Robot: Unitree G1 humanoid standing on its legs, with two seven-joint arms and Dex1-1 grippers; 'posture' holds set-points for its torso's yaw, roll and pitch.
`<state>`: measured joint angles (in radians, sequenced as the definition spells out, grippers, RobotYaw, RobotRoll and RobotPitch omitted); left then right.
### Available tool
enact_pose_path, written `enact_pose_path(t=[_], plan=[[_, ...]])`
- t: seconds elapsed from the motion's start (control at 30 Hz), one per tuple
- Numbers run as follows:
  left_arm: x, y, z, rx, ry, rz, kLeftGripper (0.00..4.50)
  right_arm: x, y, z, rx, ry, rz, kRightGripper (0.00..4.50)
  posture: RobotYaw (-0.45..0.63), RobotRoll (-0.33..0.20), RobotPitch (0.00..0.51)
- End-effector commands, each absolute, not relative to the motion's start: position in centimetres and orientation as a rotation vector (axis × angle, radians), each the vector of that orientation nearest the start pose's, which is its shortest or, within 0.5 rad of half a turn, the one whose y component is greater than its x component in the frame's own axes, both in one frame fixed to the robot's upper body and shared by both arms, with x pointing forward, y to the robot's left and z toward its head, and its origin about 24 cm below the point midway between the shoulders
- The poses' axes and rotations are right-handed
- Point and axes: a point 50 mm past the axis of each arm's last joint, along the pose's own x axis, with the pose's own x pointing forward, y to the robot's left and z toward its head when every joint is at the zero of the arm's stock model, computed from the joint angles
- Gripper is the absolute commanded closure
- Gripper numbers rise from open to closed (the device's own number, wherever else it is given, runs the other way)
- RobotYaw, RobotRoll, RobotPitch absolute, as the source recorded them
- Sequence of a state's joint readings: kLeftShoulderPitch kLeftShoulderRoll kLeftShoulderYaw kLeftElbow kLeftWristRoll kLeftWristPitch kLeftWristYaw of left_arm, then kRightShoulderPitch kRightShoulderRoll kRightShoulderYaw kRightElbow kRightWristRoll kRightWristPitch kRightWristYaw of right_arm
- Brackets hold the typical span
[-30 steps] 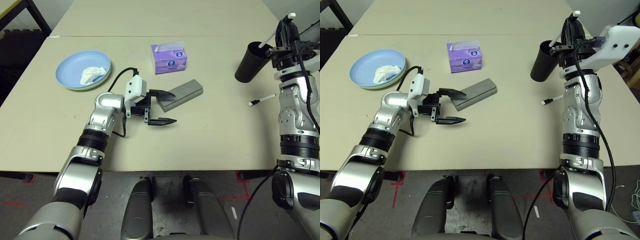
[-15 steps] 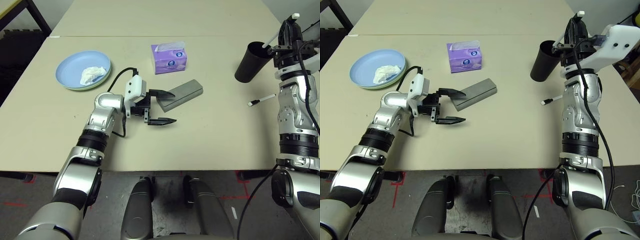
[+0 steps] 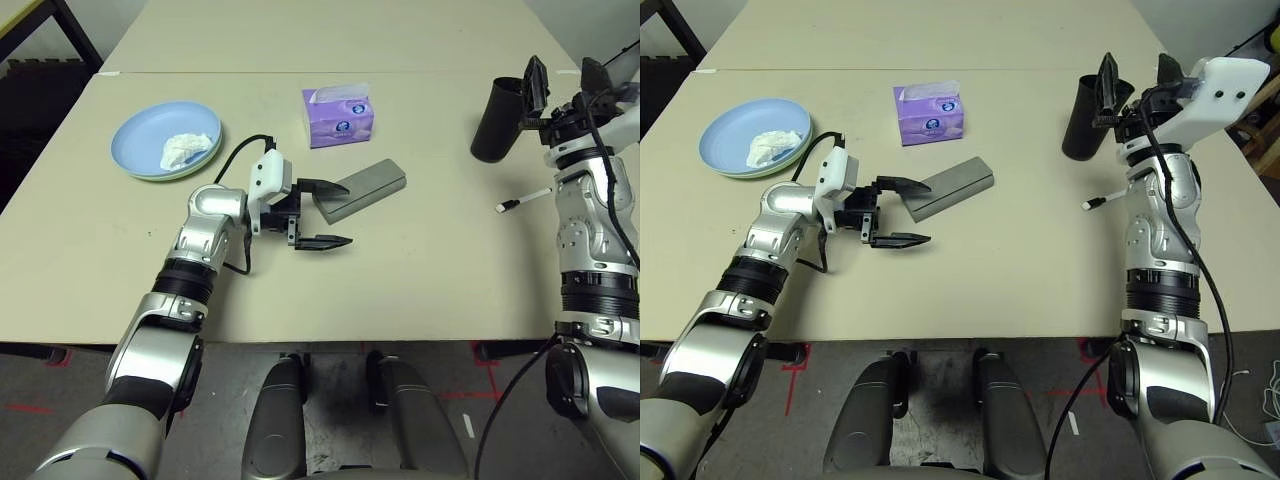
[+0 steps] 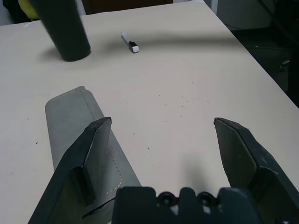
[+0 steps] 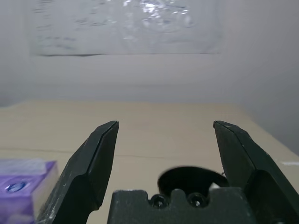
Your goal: Organize and tidy the items on the table.
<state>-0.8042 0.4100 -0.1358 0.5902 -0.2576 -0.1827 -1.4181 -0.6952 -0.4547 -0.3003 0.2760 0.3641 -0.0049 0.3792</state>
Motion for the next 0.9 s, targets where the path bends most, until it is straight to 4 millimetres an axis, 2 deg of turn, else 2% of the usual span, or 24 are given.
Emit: enact_pose_path(t=[0.03,0.13,0.27,0.5,0.57,0.63,0.9], plan=[[33.8,13.7,16.5,0.445,-0.173,-1.506,0.00,33.9,-24.4,23.7,-0.111,-0.412,0.463,0.04,0.07,0.000,0.206],[33.8,13.6,16.6,0.440,-0.174,-1.513,0.00,33.6,-24.6,23.3,-0.184,-0.285,0.598,0.04,0.08,0.000,0.209],[33.9,13.5,17.1,0.413,-0.169,-1.514,0.00,33.0,-25.4,21.9,-0.352,-0.020,0.799,0.04,0.08,0.000,0.211],[34.6,13.9,18.0,0.399,-0.193,-1.399,0.00,33.1,-25.6,20.5,-0.487,0.087,0.881,0.04,0.10,0.000,0.211],[34.7,14.1,18.2,0.358,-0.198,-1.353,0.00,33.1,-26.0,19.8,-0.634,0.145,0.903,0.04,0.11,0.000,0.212],[34.7,14.1,18.3,0.336,-0.204,-1.326,0.00,33.2,-26.3,19.4,-0.710,0.180,0.921,0.04,0.11,0.000,0.211],[34.7,14.5,18.9,0.258,-0.273,-1.166,0.00,34.5,-28.5,21.3,-1.142,0.411,0.987,0.04,0.13,0.000,0.212]])
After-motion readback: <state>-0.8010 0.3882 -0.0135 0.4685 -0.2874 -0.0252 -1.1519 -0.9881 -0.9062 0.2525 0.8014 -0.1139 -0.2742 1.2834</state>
